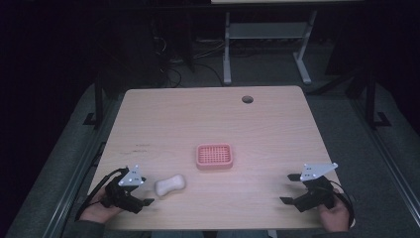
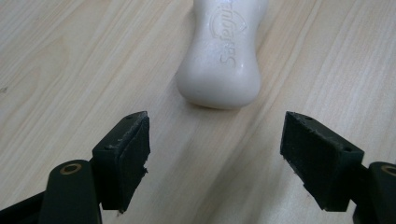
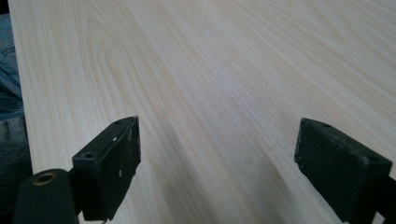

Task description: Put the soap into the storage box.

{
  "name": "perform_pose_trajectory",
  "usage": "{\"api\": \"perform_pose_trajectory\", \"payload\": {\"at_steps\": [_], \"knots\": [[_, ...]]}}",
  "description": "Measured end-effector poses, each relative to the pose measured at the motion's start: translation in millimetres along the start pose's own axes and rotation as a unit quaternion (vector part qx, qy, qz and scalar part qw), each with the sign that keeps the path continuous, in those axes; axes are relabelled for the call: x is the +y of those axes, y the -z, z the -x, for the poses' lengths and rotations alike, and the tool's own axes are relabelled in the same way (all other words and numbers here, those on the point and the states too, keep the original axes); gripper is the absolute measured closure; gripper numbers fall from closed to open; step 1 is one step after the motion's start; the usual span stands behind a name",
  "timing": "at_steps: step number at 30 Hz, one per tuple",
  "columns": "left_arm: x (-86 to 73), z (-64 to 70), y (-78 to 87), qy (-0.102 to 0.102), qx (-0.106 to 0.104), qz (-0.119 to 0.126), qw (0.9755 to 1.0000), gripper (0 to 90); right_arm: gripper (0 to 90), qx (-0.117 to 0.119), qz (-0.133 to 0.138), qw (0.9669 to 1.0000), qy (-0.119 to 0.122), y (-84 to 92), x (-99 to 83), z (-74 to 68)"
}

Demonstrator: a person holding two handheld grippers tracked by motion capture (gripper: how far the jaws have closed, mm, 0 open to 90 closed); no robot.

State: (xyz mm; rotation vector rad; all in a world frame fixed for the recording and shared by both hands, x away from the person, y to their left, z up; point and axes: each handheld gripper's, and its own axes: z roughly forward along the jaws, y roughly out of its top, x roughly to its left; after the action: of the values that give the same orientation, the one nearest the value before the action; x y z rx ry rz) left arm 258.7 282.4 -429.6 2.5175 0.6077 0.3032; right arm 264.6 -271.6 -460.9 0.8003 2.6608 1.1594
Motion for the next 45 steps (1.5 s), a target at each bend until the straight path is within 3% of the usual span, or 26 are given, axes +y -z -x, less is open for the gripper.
{"api": "perform_pose_trajectory", "payload": {"at_steps": [20, 32, 45], "knots": [[13.8, -0.3, -6.0, -0.006, -0.008, 0.003, 0.9999, 23.4, 14.2, 0.004, -0.003, 1.0, 0.0, -1.5, 1.0, -0.4], [26.7, 0.1, -6.9, -0.02, -0.006, 0.011, 0.9997, 23.2, 14.1, 0.005, -0.005, 1.0, 0.004, -2.7, 1.6, -0.1], [32.3, -1.1, -13.6, -0.022, -0.016, 0.001, 0.9996, 22.6, 14.2, 0.006, -0.007, 1.0, 0.004, -3.2, 2.0, -0.3]]}}
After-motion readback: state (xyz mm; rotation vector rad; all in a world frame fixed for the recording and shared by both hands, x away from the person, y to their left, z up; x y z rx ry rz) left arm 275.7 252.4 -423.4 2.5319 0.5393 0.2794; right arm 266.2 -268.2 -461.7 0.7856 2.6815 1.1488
